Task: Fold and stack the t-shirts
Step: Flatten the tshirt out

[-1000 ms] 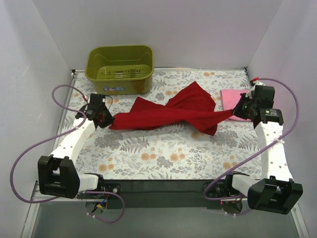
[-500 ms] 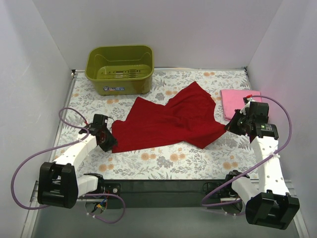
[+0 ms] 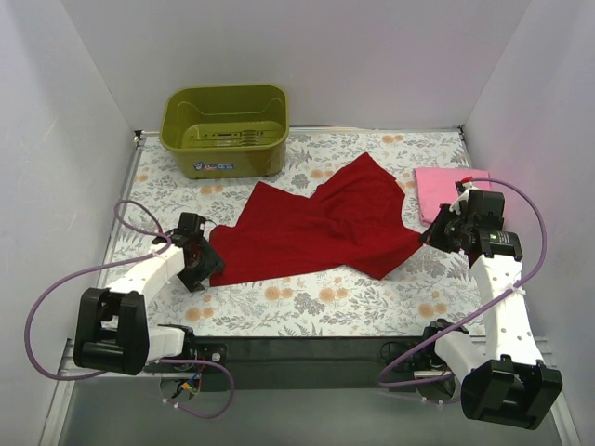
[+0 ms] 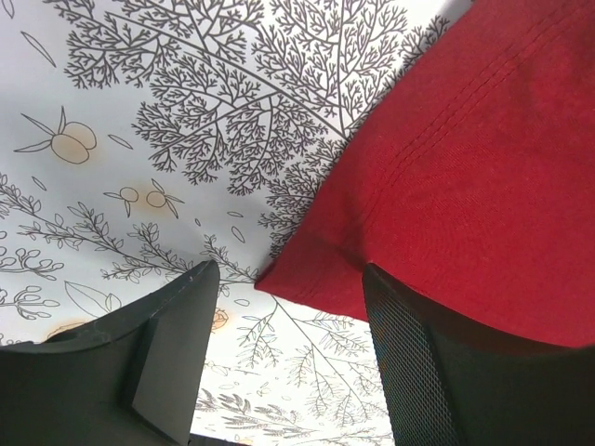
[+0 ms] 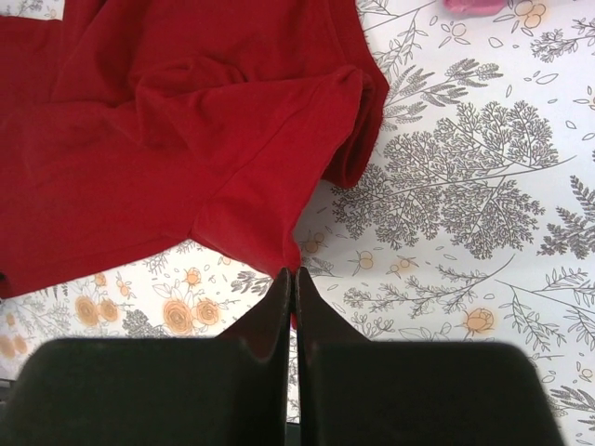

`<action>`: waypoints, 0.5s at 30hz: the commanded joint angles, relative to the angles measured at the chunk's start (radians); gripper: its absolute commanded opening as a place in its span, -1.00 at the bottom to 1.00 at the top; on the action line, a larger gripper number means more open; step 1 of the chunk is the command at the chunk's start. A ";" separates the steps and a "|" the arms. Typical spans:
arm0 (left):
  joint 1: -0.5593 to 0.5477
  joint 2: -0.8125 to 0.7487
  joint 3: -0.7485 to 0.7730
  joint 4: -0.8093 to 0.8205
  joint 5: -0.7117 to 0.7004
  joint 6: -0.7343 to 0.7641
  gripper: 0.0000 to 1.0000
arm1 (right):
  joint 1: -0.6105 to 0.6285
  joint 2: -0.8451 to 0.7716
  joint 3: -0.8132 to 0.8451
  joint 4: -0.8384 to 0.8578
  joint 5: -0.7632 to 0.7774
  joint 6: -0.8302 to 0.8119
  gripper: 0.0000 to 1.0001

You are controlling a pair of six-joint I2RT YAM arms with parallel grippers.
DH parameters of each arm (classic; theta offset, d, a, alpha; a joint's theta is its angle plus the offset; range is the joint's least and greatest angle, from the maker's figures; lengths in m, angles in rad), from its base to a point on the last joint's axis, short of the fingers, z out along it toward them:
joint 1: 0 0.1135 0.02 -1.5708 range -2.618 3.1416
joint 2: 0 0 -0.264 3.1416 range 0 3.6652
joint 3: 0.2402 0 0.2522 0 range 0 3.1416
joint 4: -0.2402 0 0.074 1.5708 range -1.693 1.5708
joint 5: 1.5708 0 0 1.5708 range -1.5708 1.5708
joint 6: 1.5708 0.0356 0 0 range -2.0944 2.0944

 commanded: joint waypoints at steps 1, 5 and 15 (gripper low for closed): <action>-0.021 0.051 0.010 -0.013 -0.010 -0.007 0.17 | 0.002 -0.006 0.002 0.057 -0.031 0.007 -0.97; -0.052 0.136 0.020 -0.013 -0.013 -0.003 0.04 | 0.002 -0.012 -0.020 0.080 -0.034 0.009 -0.97; -0.173 0.256 0.030 -0.017 -0.016 -0.047 -0.58 | 0.002 -0.015 -0.049 0.120 -0.042 0.030 -0.97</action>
